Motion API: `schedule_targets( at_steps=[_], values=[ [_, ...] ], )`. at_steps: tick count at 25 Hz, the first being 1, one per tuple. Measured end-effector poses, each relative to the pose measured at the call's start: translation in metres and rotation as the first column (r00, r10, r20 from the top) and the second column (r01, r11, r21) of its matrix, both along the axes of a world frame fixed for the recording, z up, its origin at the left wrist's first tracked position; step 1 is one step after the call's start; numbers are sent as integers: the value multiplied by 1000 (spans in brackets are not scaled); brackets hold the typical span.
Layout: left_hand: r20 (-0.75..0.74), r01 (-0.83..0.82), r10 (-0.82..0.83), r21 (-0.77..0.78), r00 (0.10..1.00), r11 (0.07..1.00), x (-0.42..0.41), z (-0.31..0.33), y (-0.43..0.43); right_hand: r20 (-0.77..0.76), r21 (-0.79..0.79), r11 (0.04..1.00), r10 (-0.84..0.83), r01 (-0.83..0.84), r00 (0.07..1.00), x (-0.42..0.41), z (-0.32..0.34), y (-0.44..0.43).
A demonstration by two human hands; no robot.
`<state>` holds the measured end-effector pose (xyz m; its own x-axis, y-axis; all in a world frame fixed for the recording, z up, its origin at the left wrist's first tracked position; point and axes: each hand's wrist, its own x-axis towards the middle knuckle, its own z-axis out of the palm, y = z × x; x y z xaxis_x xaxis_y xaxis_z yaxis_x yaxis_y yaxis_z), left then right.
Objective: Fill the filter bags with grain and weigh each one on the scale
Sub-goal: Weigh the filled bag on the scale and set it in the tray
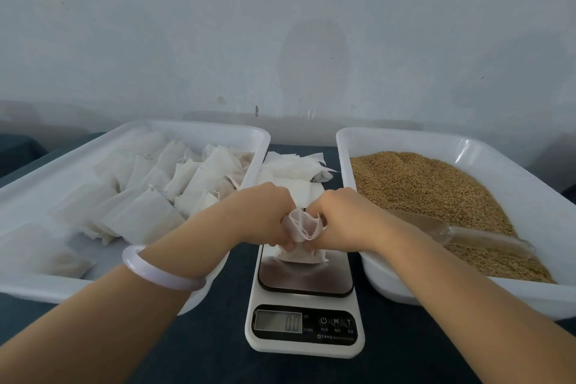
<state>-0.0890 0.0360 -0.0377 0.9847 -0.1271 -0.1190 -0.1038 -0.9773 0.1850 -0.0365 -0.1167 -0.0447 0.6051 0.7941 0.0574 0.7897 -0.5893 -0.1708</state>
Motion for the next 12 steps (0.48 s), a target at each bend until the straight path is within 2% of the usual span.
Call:
schedule_targets(
  at_steps=[8,12],
  values=[
    [-111,16,-10,54,994,998,16,2,-9,25,-184,983,9,-4,1000,2,6,9],
    [-96,1,-1,9,995,1000,16,-1,-5,42,-176,984,16,-9,999,0,5,7]
  ],
)
